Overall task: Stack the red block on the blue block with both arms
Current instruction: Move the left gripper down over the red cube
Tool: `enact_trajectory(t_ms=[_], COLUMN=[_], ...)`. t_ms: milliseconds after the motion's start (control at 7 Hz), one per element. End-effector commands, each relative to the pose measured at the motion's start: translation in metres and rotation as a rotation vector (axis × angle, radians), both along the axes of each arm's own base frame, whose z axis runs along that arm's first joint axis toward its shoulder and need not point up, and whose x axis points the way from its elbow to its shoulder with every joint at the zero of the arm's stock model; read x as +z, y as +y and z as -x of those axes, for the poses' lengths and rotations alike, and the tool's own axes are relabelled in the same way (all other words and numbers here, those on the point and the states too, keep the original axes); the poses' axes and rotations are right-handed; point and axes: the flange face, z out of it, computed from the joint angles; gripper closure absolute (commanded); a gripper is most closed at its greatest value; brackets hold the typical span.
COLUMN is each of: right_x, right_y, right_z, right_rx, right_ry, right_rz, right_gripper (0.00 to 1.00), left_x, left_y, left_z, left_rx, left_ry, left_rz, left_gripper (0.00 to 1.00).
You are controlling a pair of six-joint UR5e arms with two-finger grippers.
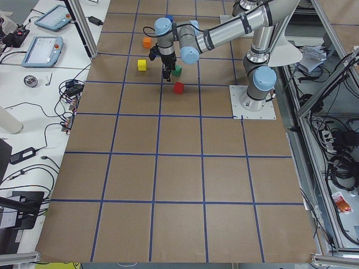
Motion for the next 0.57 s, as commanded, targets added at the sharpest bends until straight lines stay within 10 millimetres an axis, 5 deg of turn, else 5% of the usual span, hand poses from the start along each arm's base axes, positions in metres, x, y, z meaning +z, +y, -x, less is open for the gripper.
enact_trajectory(t_ms=[0,429], right_x=[0.000,0.000], right_y=[0.000,0.000], right_z=[0.000,0.000], right_rx=[-0.002,-0.002], right_ry=[0.000,0.000], right_rz=[0.002,0.005], right_gripper=[0.00,0.00], left_x=[-0.040,-0.056], left_y=[0.026,0.025], left_z=[0.002,0.002], left_rx=[-0.022,-0.007], left_ry=[0.001,0.003], left_rz=[0.018,0.003], left_gripper=[0.00,0.00])
